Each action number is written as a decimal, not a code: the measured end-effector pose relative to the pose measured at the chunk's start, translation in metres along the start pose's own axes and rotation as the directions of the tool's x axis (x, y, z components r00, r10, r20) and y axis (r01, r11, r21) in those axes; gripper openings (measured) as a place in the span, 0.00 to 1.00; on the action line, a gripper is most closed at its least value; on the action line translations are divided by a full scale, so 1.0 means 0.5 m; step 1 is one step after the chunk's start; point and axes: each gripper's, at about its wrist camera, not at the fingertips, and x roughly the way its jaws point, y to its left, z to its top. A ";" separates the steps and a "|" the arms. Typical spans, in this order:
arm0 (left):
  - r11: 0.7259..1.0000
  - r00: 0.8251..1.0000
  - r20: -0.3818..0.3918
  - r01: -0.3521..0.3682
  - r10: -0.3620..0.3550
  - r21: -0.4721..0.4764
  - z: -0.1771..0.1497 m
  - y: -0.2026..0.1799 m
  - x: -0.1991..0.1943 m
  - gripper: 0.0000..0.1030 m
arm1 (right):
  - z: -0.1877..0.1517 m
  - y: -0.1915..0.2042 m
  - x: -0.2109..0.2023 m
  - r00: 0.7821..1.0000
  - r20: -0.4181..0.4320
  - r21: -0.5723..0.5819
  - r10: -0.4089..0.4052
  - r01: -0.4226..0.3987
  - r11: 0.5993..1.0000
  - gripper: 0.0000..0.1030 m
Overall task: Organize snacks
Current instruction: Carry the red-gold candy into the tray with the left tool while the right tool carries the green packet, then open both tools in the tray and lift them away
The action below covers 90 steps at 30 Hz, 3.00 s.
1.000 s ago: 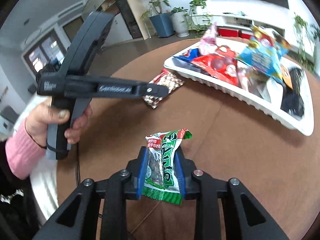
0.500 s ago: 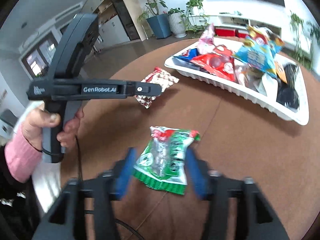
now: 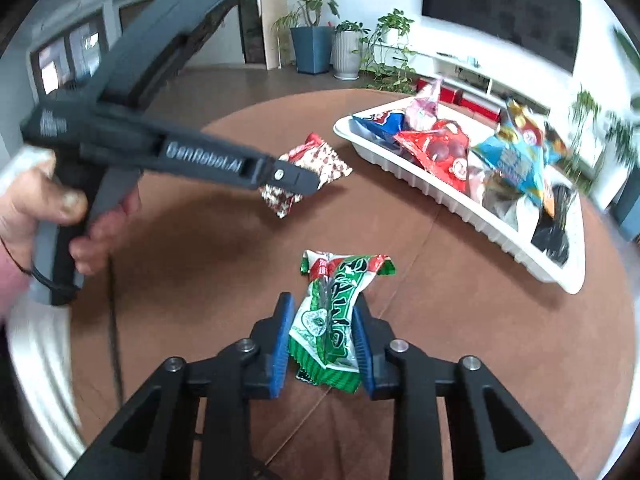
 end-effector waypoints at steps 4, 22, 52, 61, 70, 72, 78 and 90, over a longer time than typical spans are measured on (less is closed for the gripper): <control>1.000 1.000 0.010 0.015 -0.015 -0.005 0.002 0.000 -0.007 0.18 | -0.010 -0.054 -0.003 0.994 0.011 0.137 0.105 -0.105 0.985 0.29; 0.995 0.994 0.053 0.096 -0.097 0.015 0.045 -0.036 -0.049 0.18 | 0.025 -0.212 -0.018 0.909 0.282 0.471 0.307 -0.410 0.781 0.28; 0.996 0.997 0.070 0.031 -0.036 0.081 0.233 -0.069 0.026 0.18 | 0.229 -0.340 0.042 0.922 0.340 0.490 0.187 -0.344 0.801 0.29; 0.994 0.998 0.060 -0.018 0.012 0.104 0.247 -0.078 0.072 0.18 | 0.243 -0.359 0.088 0.953 0.278 0.493 0.121 -0.250 0.833 0.32; 0.989 0.996 0.070 -0.068 0.059 0.133 0.262 -0.093 0.098 0.23 | 0.253 -0.344 0.076 0.957 0.278 0.462 0.084 -0.210 0.862 0.46; 0.987 0.995 0.077 -0.080 0.070 0.143 0.266 -0.098 0.098 0.27 | 0.256 -0.340 0.067 0.955 0.286 0.451 0.073 -0.202 0.869 0.52; 0.985 0.991 0.114 -0.086 0.069 0.150 0.268 -0.100 0.090 0.53 | 0.256 -0.333 0.050 0.950 0.304 0.448 0.066 -0.203 0.871 0.59; 0.973 0.973 0.199 -0.155 0.120 0.173 0.251 -0.115 0.031 0.66 | 0.209 -0.316 -0.031 0.926 0.373 0.454 0.055 -0.234 0.860 0.72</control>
